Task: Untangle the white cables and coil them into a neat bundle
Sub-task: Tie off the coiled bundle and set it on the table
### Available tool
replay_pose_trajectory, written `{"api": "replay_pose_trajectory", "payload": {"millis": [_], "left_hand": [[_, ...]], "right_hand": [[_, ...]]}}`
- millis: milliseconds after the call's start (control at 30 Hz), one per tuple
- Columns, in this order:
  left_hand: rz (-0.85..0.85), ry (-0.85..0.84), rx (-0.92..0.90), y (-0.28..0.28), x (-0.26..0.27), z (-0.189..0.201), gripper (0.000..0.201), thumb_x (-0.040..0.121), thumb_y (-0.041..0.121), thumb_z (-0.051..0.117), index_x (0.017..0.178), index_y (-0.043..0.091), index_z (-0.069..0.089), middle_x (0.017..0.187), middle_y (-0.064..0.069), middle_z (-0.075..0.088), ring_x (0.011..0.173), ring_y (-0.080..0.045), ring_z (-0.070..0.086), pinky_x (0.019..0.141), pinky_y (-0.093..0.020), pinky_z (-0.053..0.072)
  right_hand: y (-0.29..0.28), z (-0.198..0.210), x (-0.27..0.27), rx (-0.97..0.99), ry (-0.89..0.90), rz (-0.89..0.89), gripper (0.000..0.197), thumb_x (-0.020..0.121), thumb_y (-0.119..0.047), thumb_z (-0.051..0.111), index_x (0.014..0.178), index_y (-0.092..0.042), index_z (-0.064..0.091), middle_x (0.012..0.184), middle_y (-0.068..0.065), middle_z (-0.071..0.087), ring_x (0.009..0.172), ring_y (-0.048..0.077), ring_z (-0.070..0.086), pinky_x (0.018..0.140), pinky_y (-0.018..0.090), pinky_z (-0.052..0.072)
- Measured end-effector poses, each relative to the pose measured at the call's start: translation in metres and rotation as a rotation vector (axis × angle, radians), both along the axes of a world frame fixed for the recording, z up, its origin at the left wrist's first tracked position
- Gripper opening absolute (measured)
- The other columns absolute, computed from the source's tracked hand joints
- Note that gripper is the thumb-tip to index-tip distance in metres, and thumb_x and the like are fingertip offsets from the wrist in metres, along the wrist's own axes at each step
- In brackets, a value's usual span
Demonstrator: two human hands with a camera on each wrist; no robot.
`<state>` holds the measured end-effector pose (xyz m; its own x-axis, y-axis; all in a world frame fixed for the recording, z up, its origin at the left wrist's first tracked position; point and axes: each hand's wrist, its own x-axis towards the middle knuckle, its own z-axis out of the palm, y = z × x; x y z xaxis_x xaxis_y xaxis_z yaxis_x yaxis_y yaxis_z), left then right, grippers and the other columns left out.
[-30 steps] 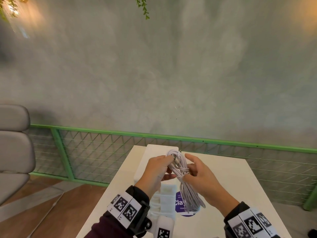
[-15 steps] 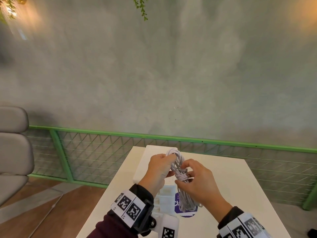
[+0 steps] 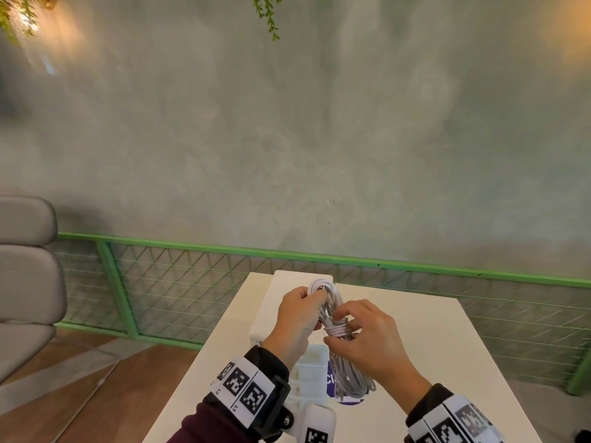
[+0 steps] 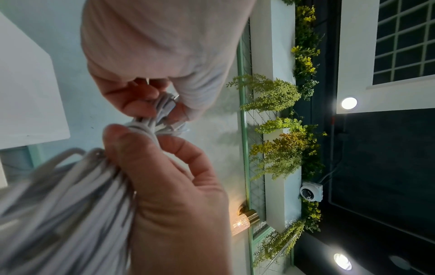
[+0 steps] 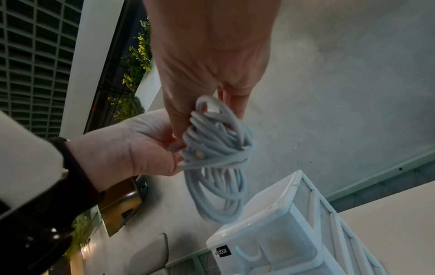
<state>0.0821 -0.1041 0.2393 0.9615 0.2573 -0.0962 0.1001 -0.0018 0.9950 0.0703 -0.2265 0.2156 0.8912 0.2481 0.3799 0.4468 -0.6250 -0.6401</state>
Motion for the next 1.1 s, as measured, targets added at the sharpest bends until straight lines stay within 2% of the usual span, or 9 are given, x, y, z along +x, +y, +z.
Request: {"api": "replay_pose_trajectory", "payload": {"millis": [133,333,467,567,733,833,933,1000,1100], "left_hand": [[0.017,-0.043,0.120,-0.001,-0.001,-0.002,0.024,0.082,0.009,0.052,0.062,0.014,0.040,0.062,-0.002,0.040,0.054,-0.017,0.038,0.050,-0.025,0.033],[-0.042,-0.124,0.311,0.000,-0.001,-0.003,0.023,0.081,0.018,0.058,0.061,0.017,0.044,0.064,-0.001,0.044,0.059,-0.017,0.041,0.058,-0.029,0.035],[-0.272,-0.023,0.148,0.005,-0.003,-0.008,0.014,0.085,0.013,0.059,0.072,0.018,0.058,0.078,-0.005,0.055,0.075,-0.018,0.049,0.070,-0.029,0.041],[-0.334,0.027,-0.001,0.007,-0.003,-0.021,0.014,0.084,0.000,0.056,0.085,0.010,0.065,0.086,-0.007,0.065,0.081,-0.019,0.061,0.081,-0.029,0.051],[-0.391,0.036,-0.088,0.007,-0.004,-0.045,0.008,0.091,0.009,0.057,0.092,0.011,0.064,0.088,-0.004,0.070,0.078,-0.013,0.067,0.075,-0.021,0.056],[-0.356,0.076,-0.184,0.002,-0.002,-0.058,0.006,0.091,0.012,0.058,0.094,0.013,0.063,0.085,-0.003,0.071,0.073,-0.012,0.067,0.066,-0.020,0.053],[-0.303,0.142,-0.287,-0.007,0.001,-0.079,0.008,0.091,0.010,0.057,0.095,0.007,0.063,0.082,-0.007,0.070,0.068,-0.015,0.066,0.064,-0.023,0.054],[-0.288,0.182,-0.327,-0.018,-0.001,-0.094,0.012,0.092,0.008,0.055,0.099,0.001,0.062,0.083,-0.011,0.069,0.065,-0.016,0.067,0.061,-0.026,0.056],[-0.270,0.225,-0.304,-0.037,-0.008,-0.118,0.008,0.094,0.005,0.051,0.097,0.002,0.058,0.084,-0.013,0.066,0.067,-0.019,0.066,0.060,-0.027,0.057]], "right_hand": [[0.005,-0.001,0.000,-0.034,0.003,-0.001,0.032,0.070,-0.023,0.072,0.101,-0.020,0.066,0.094,-0.005,0.053,0.077,0.009,0.052,0.064,0.002,0.035],[0.003,0.001,0.002,-0.030,0.034,-0.059,0.023,0.066,-0.019,0.074,0.088,-0.015,0.068,0.088,-0.005,0.054,0.072,0.006,0.049,0.061,0.003,0.033],[-0.006,-0.001,0.001,0.088,0.139,-0.102,0.019,0.065,-0.022,0.078,0.070,-0.033,0.063,0.082,-0.013,0.060,0.074,0.009,0.062,0.070,0.020,0.052],[-0.011,-0.007,0.000,0.205,0.295,-0.080,0.026,0.061,-0.027,0.083,0.068,-0.042,0.063,0.086,-0.012,0.068,0.074,0.008,0.067,0.065,0.020,0.053],[-0.022,-0.022,0.005,0.463,0.473,-0.061,0.026,0.063,-0.015,0.084,0.085,-0.020,0.072,0.089,0.004,0.072,0.074,0.016,0.070,0.061,0.024,0.055],[-0.029,-0.024,0.002,0.591,0.616,0.053,0.025,0.075,-0.002,0.072,0.098,-0.012,0.067,0.096,0.010,0.071,0.075,0.018,0.069,0.060,0.022,0.053],[-0.041,-0.036,0.000,0.714,0.766,0.120,0.037,0.078,0.012,0.062,0.107,-0.009,0.055,0.100,0.014,0.070,0.081,0.025,0.067,0.067,0.031,0.057],[-0.049,-0.054,0.000,0.768,0.812,0.062,0.045,0.075,0.014,0.063,0.113,-0.006,0.048,0.104,0.019,0.068,0.083,0.030,0.066,0.073,0.038,0.054],[-0.060,-0.085,-0.007,0.880,0.828,-0.091,0.043,0.074,0.016,0.064,0.110,-0.003,0.050,0.095,0.017,0.068,0.078,0.028,0.064,0.070,0.034,0.052]]}}
